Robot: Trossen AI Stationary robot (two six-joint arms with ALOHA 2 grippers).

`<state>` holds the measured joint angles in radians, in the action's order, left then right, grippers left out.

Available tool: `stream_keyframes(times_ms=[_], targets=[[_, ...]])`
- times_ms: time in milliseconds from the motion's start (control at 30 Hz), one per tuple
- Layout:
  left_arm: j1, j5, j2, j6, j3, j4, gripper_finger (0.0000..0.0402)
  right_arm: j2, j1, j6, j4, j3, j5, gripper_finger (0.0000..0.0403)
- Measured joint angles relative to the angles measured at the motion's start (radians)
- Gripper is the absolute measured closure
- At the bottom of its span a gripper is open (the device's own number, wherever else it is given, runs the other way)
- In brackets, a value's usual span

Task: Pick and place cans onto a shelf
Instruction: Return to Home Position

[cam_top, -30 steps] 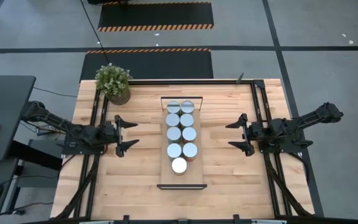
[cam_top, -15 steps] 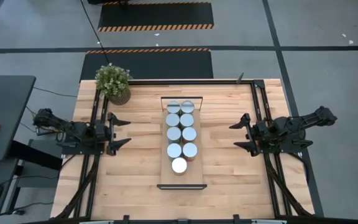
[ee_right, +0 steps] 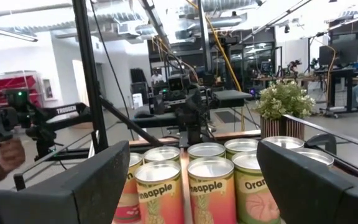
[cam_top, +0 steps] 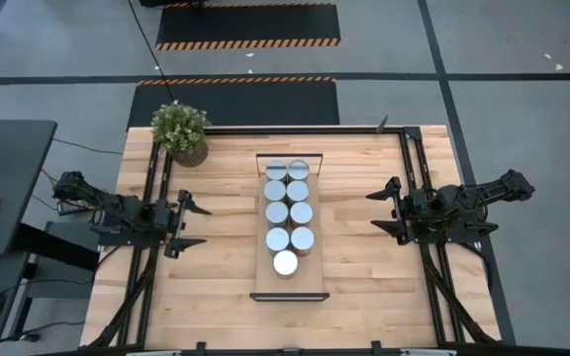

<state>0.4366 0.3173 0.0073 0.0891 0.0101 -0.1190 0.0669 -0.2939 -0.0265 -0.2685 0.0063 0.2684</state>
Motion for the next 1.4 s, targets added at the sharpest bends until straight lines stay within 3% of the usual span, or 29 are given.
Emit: stream_keyframes(times_ms=[1400], targets=[[0.0, 0.0, -0.001, -0.007, -0.001, -0.005, 0.0044, 0.0, 0.0, 0.003, -0.002, 0.0, -0.001, 0.0043]])
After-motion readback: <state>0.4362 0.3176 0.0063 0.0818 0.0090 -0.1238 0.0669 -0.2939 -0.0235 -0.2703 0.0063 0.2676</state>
